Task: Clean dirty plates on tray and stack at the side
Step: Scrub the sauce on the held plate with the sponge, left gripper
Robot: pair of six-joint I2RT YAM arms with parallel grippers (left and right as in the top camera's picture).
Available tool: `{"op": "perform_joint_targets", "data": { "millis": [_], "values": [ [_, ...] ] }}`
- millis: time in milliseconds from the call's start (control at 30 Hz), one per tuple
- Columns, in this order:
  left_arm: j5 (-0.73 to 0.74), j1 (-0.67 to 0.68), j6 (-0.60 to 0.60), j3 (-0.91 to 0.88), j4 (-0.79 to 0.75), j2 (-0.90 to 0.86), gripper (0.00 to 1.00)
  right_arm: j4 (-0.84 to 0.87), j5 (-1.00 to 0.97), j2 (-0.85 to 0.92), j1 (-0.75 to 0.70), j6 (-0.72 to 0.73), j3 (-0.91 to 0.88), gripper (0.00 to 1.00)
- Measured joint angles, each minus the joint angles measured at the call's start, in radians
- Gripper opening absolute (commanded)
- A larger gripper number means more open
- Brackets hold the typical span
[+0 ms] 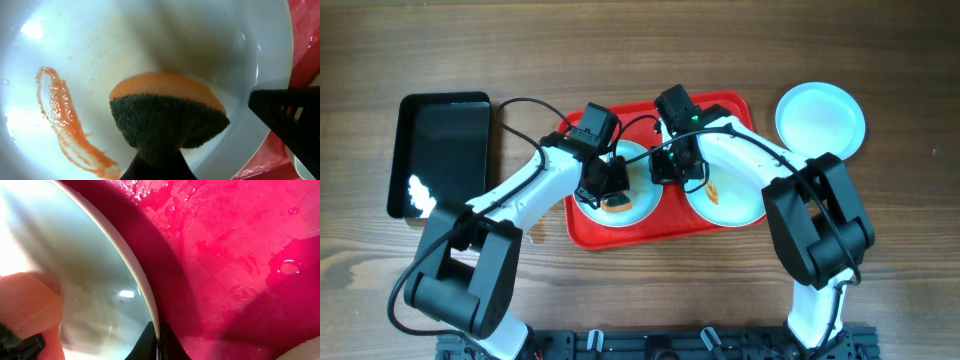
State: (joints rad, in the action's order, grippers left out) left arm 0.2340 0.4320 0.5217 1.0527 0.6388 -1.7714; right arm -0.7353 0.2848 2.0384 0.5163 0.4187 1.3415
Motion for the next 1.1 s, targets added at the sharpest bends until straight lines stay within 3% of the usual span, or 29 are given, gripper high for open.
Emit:
{"op": "perform_joint_targets", "data": {
  "millis": [767, 1100],
  "values": [
    [-0.086, 0.005, 0.036, 0.004, 0.000, -0.048, 0.04, 0.006, 0.003, 0.000, 0.000, 0.008, -0.003, 0.04],
    [-0.373, 0.014, 0.038, 0.018, 0.047, -0.048, 0.04, 0.021, 0.018, 0.000, 0.008, 0.023, -0.005, 0.04]
  ]
}}
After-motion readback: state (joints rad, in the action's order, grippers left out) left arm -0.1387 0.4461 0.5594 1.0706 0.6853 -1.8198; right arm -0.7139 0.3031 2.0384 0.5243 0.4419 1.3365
